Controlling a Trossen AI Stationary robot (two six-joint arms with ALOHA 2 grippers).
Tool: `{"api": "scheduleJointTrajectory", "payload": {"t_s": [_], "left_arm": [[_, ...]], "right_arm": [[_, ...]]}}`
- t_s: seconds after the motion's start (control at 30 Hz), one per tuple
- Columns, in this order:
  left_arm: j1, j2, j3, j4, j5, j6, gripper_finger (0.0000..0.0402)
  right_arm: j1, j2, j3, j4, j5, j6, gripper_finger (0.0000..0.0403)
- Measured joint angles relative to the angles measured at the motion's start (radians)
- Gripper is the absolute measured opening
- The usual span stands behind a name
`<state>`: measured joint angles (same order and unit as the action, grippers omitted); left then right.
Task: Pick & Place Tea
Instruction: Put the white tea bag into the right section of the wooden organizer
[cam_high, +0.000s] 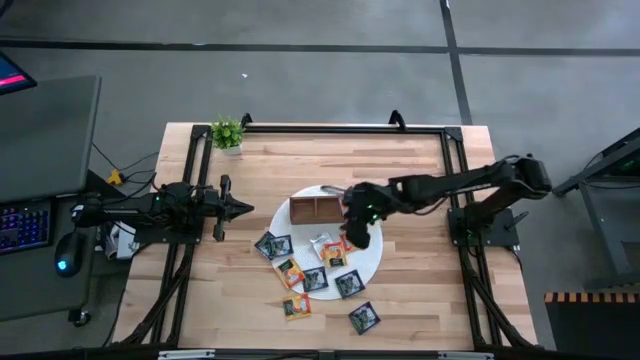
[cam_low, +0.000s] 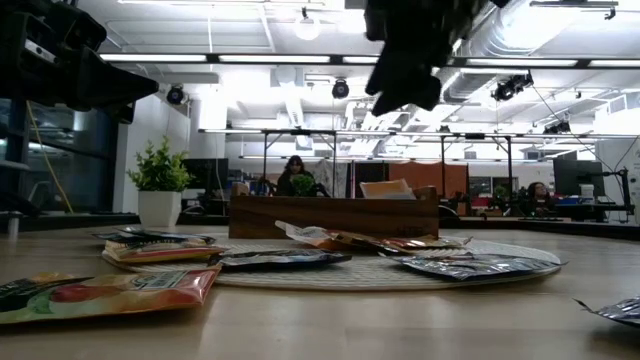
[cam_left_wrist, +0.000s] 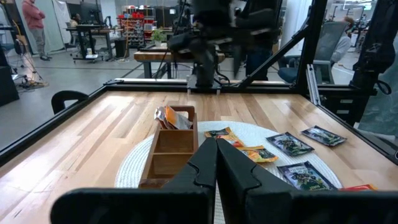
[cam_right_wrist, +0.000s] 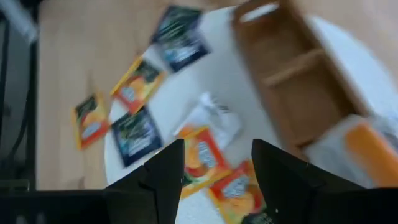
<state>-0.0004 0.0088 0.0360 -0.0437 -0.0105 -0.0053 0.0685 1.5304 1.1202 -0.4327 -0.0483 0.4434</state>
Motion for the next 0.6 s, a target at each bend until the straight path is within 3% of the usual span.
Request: {"api": "scheduleJointTrajectory", "payload": {"t_s": [0.3,0.6], "left_arm": [[0.000,0.000,0.000,0.000,0.000,0.000,0.0001],[0.000,0.000,0.000,0.000,0.000,0.000,0.0001]], "right_arm": [[0.056,0.230,0.215,-0.123,-0.086,-0.107,0.0185],[0.056,0.438,0.408,-0.154,-0.074,0.070,0.0185]]}}
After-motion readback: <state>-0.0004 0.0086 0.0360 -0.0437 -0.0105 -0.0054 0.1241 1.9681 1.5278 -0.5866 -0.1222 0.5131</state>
